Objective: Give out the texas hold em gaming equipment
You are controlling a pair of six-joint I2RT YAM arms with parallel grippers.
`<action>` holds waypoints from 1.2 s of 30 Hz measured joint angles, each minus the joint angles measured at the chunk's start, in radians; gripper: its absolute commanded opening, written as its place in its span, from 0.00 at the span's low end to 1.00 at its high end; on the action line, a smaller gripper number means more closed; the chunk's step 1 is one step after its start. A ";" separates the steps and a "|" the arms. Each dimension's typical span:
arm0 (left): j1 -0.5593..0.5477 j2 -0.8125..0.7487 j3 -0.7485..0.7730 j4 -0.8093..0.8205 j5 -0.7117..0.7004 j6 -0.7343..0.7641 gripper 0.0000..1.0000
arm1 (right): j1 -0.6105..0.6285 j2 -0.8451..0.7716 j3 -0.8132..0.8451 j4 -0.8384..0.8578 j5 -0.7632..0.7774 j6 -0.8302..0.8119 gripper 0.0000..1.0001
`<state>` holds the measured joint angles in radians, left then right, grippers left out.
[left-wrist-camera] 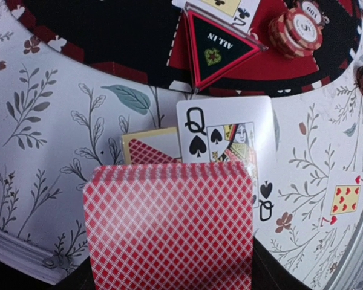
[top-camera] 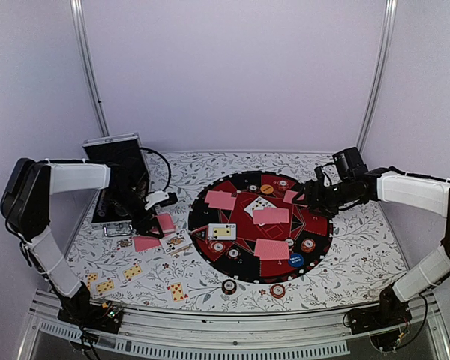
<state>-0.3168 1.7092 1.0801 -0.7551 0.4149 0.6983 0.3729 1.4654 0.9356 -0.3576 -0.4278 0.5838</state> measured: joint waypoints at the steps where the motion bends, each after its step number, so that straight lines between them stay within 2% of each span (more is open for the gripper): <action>1: -0.006 0.004 0.000 0.007 0.003 -0.003 0.20 | 0.000 -0.002 0.000 0.000 0.000 0.001 0.79; 8: -0.032 0.072 0.000 0.046 0.019 -0.015 0.28 | 0.000 -0.027 -0.001 -0.002 0.010 0.003 0.80; 12: -0.032 0.087 0.000 0.066 0.022 -0.022 0.46 | 0.000 -0.037 -0.001 -0.006 0.019 0.003 0.80; 13: -0.032 0.090 0.000 0.067 0.023 -0.023 0.53 | 0.000 -0.039 -0.001 -0.009 0.023 0.003 0.81; 14: -0.032 0.091 0.000 0.069 0.024 -0.024 0.80 | 0.000 -0.040 -0.001 -0.013 0.026 0.003 0.81; 15: -0.032 0.091 0.000 0.071 0.024 -0.026 0.97 | 0.000 -0.041 -0.001 -0.016 0.028 0.003 0.81; 20: -0.032 0.075 0.000 0.063 0.028 -0.036 1.00 | 0.000 -0.060 -0.001 -0.043 0.049 0.002 0.85; 25: -0.032 -0.026 0.010 0.035 0.041 -0.042 1.00 | 0.000 -0.085 0.001 -0.069 0.085 -0.001 0.91; 29: -0.020 -0.116 0.043 0.021 0.051 -0.058 1.00 | 0.000 -0.098 0.020 -0.101 0.145 -0.006 0.99; 33: 0.030 -0.203 0.045 0.051 0.056 -0.090 1.00 | -0.004 -0.130 0.022 -0.116 0.298 -0.022 0.99; 36: 0.102 -0.274 -0.010 0.160 0.054 -0.130 1.00 | -0.009 -0.183 -0.009 -0.093 0.452 -0.036 0.99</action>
<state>-0.2150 1.4353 1.0702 -0.5949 0.4690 0.5686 0.3641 1.2819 0.9268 -0.4507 0.0242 0.5480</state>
